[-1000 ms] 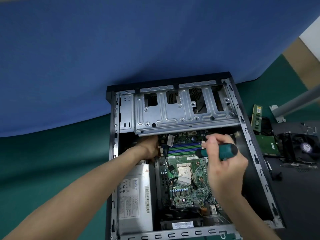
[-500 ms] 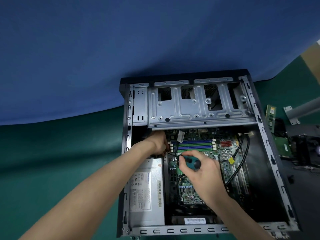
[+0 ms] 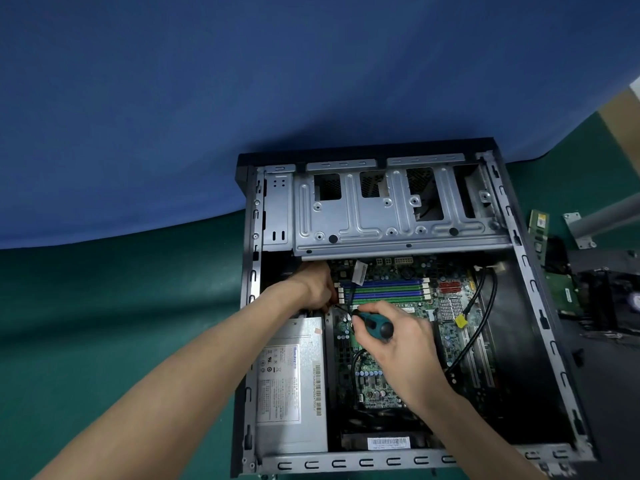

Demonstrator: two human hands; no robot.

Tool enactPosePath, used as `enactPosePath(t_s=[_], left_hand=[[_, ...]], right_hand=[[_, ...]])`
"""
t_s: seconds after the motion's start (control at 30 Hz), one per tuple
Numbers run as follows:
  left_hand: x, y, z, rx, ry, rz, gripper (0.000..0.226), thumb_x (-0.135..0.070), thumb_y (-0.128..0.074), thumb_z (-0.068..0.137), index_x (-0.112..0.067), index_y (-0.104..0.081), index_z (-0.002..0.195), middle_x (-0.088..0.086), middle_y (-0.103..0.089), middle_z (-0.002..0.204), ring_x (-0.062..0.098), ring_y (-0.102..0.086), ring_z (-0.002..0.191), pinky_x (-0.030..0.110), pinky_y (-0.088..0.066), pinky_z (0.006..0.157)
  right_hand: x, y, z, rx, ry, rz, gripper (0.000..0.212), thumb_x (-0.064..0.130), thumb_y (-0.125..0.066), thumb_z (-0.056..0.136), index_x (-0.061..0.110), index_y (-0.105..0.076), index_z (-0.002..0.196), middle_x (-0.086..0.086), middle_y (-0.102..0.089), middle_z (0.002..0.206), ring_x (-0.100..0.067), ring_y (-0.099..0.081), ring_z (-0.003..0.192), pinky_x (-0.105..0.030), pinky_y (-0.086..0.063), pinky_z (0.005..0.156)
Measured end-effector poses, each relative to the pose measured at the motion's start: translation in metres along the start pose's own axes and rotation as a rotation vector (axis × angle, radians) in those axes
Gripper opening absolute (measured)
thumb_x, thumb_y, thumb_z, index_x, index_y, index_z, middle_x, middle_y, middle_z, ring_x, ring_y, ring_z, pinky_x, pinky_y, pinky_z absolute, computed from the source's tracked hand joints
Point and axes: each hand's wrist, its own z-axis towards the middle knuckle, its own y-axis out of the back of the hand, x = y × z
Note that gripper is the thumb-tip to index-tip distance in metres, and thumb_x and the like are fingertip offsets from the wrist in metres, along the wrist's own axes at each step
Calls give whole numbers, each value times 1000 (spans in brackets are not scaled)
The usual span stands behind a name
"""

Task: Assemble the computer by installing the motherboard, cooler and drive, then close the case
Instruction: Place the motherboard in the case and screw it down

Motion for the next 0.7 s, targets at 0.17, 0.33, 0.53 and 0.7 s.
enactPosePath(t_s=[0.17, 0.33, 0.53, 0.7], left_hand=[[-1, 1, -1, 2, -4, -1, 27, 2, -52, 91, -4, -67, 113, 11, -69, 107, 18, -64, 101, 23, -50, 84], [-2, 4, -5, 15, -14, 18, 29, 2, -50, 91, -4, -66, 115, 11, -69, 109, 17, -64, 103, 21, -47, 83], [-3, 14, -25, 51, -57, 10, 31, 0, -47, 93, -10, -65, 117, 11, -67, 108, 25, -64, 100, 32, -53, 86], [-2, 13, -63, 21, -229, -240, 20, 3, -64, 76, -3, -65, 95, 20, -67, 93, 21, -61, 81, 40, -51, 82]], right_hand=[[-1, -2, 1, 15, 60, -62, 16, 20, -72, 85, 10, -73, 97, 9, -64, 82, -9, -61, 70, -4, -43, 67], [1, -4, 4, 33, 20, -51, 19, 26, -68, 88, 10, -72, 98, 6, -65, 80, -11, -62, 72, -18, -51, 73], [11, -14, 18, -88, -155, -47, 49, 39, -64, 89, 16, -43, 52, 1, -47, 48, -17, -41, 47, -22, -31, 50], [31, -29, 17, -202, -239, -131, 55, 56, -53, 90, 15, -44, 55, -13, -59, 62, -32, -50, 63, -32, -30, 59]])
